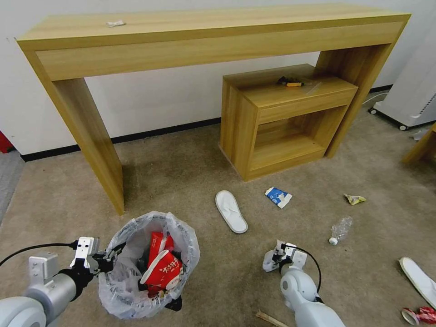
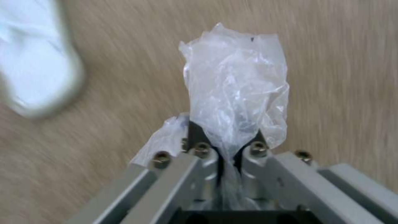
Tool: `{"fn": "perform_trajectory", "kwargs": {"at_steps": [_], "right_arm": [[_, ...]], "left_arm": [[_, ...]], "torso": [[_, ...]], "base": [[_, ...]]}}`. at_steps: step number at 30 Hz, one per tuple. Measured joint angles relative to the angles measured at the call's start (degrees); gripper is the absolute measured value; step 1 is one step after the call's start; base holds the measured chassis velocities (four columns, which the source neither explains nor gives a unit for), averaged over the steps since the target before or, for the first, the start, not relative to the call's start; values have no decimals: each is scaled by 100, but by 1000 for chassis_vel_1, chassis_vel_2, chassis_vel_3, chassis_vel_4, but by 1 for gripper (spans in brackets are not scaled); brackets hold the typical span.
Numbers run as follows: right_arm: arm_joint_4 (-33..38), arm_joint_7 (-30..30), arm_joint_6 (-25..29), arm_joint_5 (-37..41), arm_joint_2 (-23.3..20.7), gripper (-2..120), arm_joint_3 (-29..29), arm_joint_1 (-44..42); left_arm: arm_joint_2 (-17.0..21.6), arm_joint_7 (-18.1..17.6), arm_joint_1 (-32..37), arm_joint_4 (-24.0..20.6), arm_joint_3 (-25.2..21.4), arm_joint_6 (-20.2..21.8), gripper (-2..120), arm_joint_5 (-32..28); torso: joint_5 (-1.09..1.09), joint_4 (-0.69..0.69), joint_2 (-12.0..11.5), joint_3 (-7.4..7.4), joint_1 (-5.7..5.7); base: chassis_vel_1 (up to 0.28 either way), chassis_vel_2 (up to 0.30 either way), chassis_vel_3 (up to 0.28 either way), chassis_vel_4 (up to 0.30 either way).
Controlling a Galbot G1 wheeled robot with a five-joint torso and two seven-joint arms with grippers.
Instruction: Pick up the trash bin and place the garbage on the floor into it.
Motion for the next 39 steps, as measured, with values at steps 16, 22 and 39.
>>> {"fn": "perform_trajectory", "kwargs": {"at_steps": [16, 22, 39], "right_arm": [[2682, -2528, -234, 550, -2022, 0, -1049, 1396], [3008, -2712, -442, 1324, -2136, 0, -2432, 2907], [3153, -2556, -706, 1509, -1698, 0, -5400, 4375]], "left_arm": [[79, -327, -30, -32, 115, -1, 0, -140], [65, -473, -69, -8, 189, -1, 0, -172], [48, -651, -176, 71, 354, -1, 0, -248]], "torso": [[-4, 1, 1, 0, 0], [-5, 2, 1, 0, 0], [-2, 1, 1, 0, 1]], "base": [[0, 0, 0, 0], [0, 0, 0, 0], [0, 0, 0, 0]]}}
